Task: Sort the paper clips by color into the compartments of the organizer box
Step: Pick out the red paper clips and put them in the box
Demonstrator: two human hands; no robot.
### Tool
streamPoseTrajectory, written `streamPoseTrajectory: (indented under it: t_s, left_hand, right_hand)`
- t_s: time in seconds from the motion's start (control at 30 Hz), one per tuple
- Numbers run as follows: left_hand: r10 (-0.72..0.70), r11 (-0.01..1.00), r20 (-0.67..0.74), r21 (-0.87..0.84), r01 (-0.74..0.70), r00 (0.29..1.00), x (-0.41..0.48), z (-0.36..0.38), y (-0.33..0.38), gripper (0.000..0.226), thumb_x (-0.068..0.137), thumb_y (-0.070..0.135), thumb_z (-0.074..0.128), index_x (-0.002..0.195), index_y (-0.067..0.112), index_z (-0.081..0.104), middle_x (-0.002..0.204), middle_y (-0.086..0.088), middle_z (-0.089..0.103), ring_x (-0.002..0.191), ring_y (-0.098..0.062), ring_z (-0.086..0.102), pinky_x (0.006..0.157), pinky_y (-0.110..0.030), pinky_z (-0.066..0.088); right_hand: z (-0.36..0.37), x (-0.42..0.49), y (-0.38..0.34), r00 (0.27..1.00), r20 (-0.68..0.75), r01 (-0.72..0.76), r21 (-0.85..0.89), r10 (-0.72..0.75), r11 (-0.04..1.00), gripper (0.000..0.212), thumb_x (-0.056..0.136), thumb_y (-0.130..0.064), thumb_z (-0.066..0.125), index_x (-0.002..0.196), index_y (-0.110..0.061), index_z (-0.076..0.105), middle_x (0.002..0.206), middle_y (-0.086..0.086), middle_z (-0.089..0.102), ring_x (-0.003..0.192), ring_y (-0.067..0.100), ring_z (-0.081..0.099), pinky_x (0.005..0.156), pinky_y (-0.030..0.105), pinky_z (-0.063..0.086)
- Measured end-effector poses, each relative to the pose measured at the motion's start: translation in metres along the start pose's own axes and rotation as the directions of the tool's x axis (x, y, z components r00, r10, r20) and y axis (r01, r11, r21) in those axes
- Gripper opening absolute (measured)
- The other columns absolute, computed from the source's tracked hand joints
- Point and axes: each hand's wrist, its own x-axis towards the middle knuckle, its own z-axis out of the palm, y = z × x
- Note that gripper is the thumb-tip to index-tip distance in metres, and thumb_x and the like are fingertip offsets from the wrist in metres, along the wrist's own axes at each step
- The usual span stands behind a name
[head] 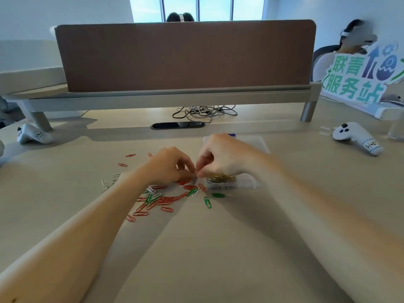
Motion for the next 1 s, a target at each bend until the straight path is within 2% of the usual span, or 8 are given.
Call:
streamPoseTrajectory:
  t_s: [0.1,0.2,0.3,0.43,0.53,0.7,0.83,1.0]
  left_hand:
    - [-0.034,0.999,-0.008,0.019,0.034,0.999,0.001,0.000,-0.005,0.003,0.080,0.026,0.073,0.083,0.023,0.073,0.074,0.009,0.064,0.060,0.001,0.052,0.054,-0.009,0.033]
    - [-0.055,0.998,0.030,0.040,0.054,0.998,0.001,-0.001,-0.008,0.004,0.082,0.020,0.071,0.079,0.022,0.070,0.073,0.012,0.062,0.061,0.000,0.052,0.051,-0.007,0.031]
    - [-0.048,0.998,0.003,0.046,0.048,0.999,0.002,-0.005,-0.010,0.009,0.083,0.017,0.068,0.076,0.022,0.064,0.074,0.013,0.059,0.065,-0.002,0.052,0.056,-0.011,0.036]
    - [-0.070,0.996,-0.103,-0.060,0.064,0.992,0.000,-0.020,-0.018,0.009,0.084,0.009,0.068,0.083,0.018,0.068,0.076,0.006,0.065,0.069,-0.005,0.060,0.061,-0.012,0.042]
    - [-0.103,0.992,-0.110,-0.086,0.094,0.989,-0.004,-0.031,-0.030,0.015,0.085,0.007,0.067,0.092,0.019,0.071,0.077,0.003,0.068,0.071,-0.008,0.065,0.069,-0.017,0.049]
    - [-0.078,0.996,-0.084,-0.057,0.073,0.993,-0.005,-0.028,-0.036,0.015,0.087,0.011,0.066,0.095,0.021,0.074,0.085,0.002,0.071,0.075,-0.005,0.064,0.072,-0.020,0.051]
    - [-0.072,0.997,-0.069,0.012,0.073,0.995,-0.002,-0.018,-0.034,0.013,0.085,0.016,0.070,0.095,0.022,0.074,0.082,0.006,0.068,0.075,-0.003,0.060,0.066,-0.014,0.045]
    - [-0.108,0.992,-0.026,0.060,0.109,0.994,-0.001,-0.014,-0.039,0.015,0.081,0.021,0.074,0.096,0.022,0.074,0.084,0.003,0.070,0.078,-0.012,0.063,0.077,-0.028,0.054]
  right_hand:
    - [0.016,0.008,-0.006,0.994,0.112,0.010,-0.084,0.000,0.996,0.009,0.072,-0.029,0.082,0.080,-0.027,0.077,0.064,-0.016,0.056,0.066,0.002,0.051,0.056,0.019,0.035]
    - [0.024,0.008,-0.007,0.992,0.129,0.004,-0.109,0.010,0.994,0.008,0.074,-0.032,0.080,0.076,-0.027,0.075,0.068,-0.012,0.055,0.071,0.006,0.054,0.055,0.022,0.037]
    - [0.027,0.008,-0.009,0.992,0.125,-0.009,-0.110,0.023,0.994,0.007,0.077,-0.029,0.078,0.074,-0.026,0.072,0.070,-0.011,0.057,0.076,0.011,0.057,0.056,0.023,0.040]
    - [0.027,0.005,-0.007,0.989,0.139,-0.036,-0.093,0.049,0.995,0.016,0.079,-0.023,0.074,0.066,-0.025,0.064,0.071,-0.010,0.060,0.080,0.012,0.059,0.061,0.026,0.044]
    - [0.019,0.005,-0.004,0.990,0.125,-0.051,-0.070,0.060,0.996,0.016,0.085,-0.024,0.070,0.072,-0.026,0.062,0.075,-0.009,0.061,0.077,0.009,0.057,0.063,0.026,0.043]
    - [0.013,0.004,-0.002,0.997,0.053,-0.050,0.015,0.049,0.999,0.007,0.087,-0.021,0.070,0.081,-0.023,0.067,0.083,-0.007,0.065,0.080,0.005,0.058,0.076,0.031,0.054]
    - [0.017,0.007,-0.001,0.998,0.026,-0.063,0.009,0.063,0.998,0.004,0.087,-0.023,0.071,0.082,-0.023,0.069,0.082,-0.008,0.063,0.080,0.007,0.059,0.076,0.032,0.053]
    - [0.026,0.009,-0.004,0.996,-0.046,-0.081,-0.118,0.076,0.990,0.002,0.086,-0.021,0.069,0.084,-0.021,0.069,0.081,-0.005,0.059,0.083,0.017,0.057,0.069,0.030,0.044]
